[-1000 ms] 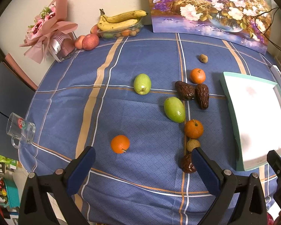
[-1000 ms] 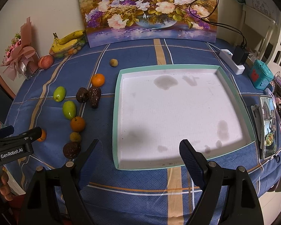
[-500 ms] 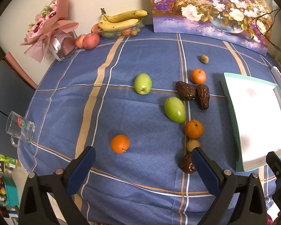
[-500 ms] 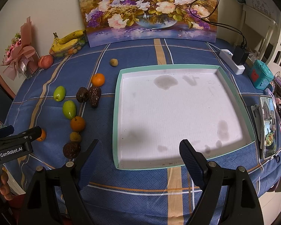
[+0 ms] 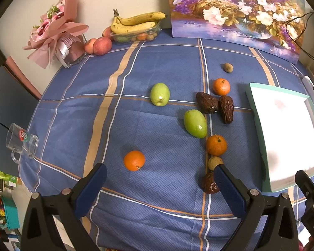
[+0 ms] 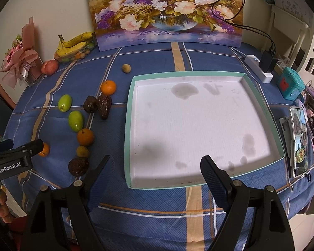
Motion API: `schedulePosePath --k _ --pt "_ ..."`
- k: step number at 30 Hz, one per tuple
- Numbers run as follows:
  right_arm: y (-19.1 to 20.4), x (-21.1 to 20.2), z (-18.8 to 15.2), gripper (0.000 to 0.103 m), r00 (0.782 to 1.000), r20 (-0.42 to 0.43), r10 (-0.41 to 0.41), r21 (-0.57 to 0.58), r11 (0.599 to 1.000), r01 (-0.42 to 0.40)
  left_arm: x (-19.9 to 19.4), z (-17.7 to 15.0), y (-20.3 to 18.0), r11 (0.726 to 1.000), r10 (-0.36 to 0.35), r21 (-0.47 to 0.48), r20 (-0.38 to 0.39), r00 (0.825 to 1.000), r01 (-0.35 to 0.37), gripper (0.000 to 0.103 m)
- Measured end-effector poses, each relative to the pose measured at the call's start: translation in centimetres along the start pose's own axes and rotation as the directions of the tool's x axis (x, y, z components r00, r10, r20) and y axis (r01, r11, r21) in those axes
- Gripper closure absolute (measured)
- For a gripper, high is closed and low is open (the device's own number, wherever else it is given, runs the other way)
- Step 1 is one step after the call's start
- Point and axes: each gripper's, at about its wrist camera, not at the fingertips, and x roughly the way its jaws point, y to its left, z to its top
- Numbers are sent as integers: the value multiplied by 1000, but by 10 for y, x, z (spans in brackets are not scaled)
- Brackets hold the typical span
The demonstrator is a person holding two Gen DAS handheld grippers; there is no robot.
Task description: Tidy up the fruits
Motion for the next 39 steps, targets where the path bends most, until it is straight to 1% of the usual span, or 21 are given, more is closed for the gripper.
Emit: schedulePosePath --k 9,14,17,21,27,30,34,39 --pt "1 2 0 18 1000 -4 -9 -9 1000 9 -1 1 3 1000 -15 -17 6 1000 15 0" --pt "2 2 0 18 1000 -7 -14 -16 1000 14 0 2 7 998 -44 -34 1 999 44 0" --pt "3 3 2 18 1000 -7 -19 -20 1000 18 -2 3 9 996 -69 -47 17 997 70 0" --pt "7 6 6 18 1000 -12 -26 -33 999 26 -4 6 9 995 -72 -65 39 997 74 0" --pt "10 17 16 18 999 -36 -28 -36 999 27 -2 20 2 988 -122 -91 54 991 126 0" --pt "10 24 21 18 999 -47 -27 -26 999 26 3 29 2 988 -110 -104 59 992 116 0" --pt "12 33 29 18 998 -62 1 -8 1000 -2 12 33 23 984 -105 -140 45 993 111 0" --pt "24 36 39 18 994 -43 101 4 995 -101 11 36 64 968 -52 -240 80 995 70 0"
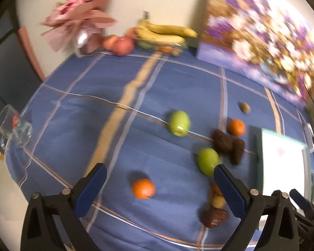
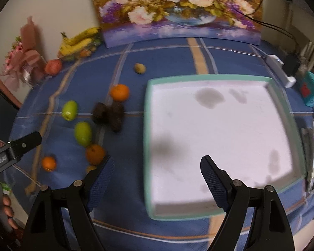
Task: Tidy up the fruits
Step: 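Grasp the dark date with the right tool while the left tool grasps an orange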
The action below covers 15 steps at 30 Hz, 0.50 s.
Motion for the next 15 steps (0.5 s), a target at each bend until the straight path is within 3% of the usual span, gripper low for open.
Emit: schedulePosePath --k 5,11,15 --pt "26 2 5 18 995 5 97 -48 994 -96 0 2 29 999 45 -22 2 999 -45 0" --pt "60 9 1 19 985 -27 172 -124 977 -174 21 -3 32 1000 -22 -24 -92 995 20 0" --pt "74 22 -6 20 982 -83 171 -149 972 -182 40 -7 27 1000 -12 -5 -157 987 12 1"
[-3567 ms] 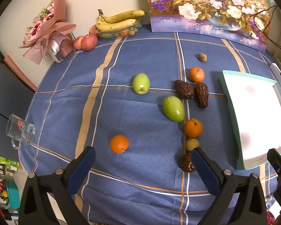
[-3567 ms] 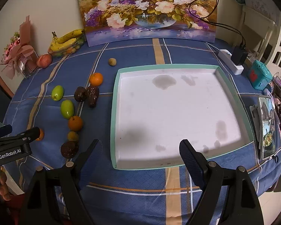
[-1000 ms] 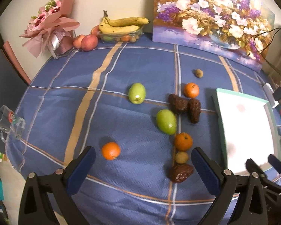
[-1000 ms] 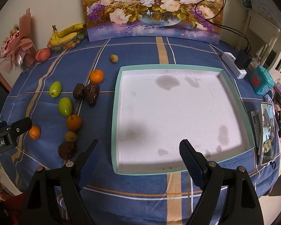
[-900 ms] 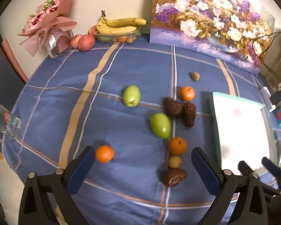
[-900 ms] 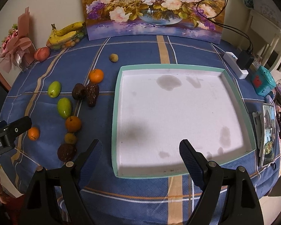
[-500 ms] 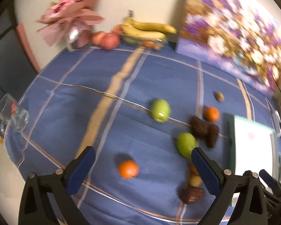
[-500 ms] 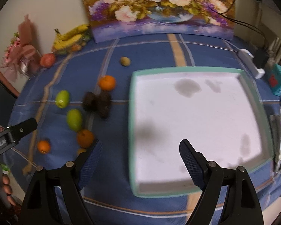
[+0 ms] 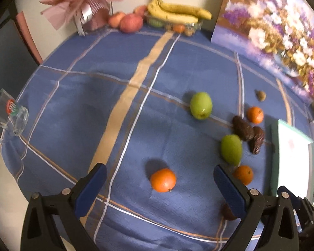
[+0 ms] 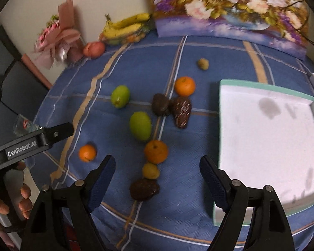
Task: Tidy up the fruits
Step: 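Grasp the dark date with the right tool while the left tool grasps an orange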
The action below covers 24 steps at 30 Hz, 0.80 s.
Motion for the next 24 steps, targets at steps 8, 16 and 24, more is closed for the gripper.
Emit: schedulePosePath --k 8,16,24 --pt "12 41 -15 20 986 -163 -40 -35 999 35 35 -5 -1 1000 1 18 -105 994 1 8" --pt "20 62 -24 20 971 -226 -77 -93 994 58 58 -9 -5 999 -16 27 -171 985 21 22" --pt "27 65 -23 45 971 -224 -76 -121 991 50 58 -10 -5 999 -22 30 -174 985 28 60"
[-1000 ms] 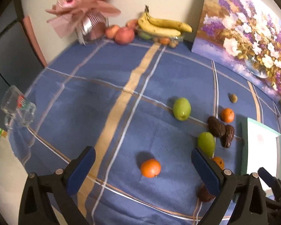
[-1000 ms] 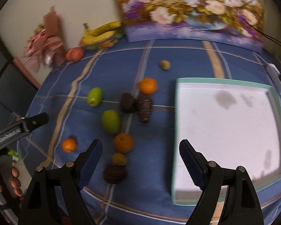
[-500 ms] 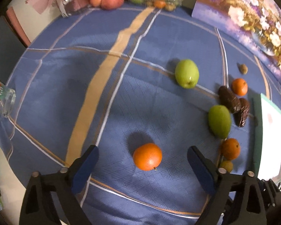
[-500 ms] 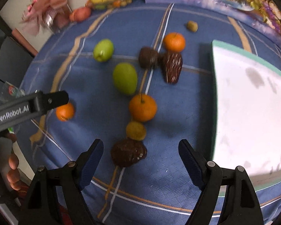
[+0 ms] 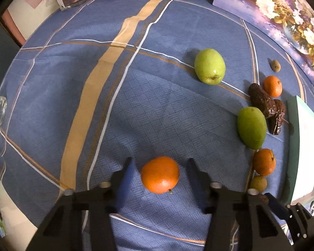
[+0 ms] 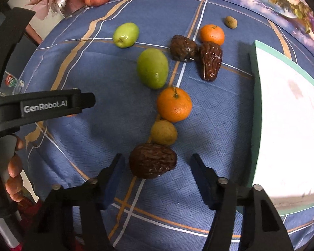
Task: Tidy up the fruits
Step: 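Grasp the dark date with the right tool while the left tool grasps an orange, then carry the date and orange over the white tray with both tools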
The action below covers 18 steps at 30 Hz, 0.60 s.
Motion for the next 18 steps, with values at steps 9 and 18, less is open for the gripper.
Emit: schedulePosePath --k 9,18 --pt "-2 -9 -1 56 998 31 53 7 999 -53 -16 -5 10 1000 -24 -16 24 999 25 66" --pt "-31 -58 -8 56 985 164 54 74 995 -66 -65 -14 -2 998 -58 35 132 990 54 66"
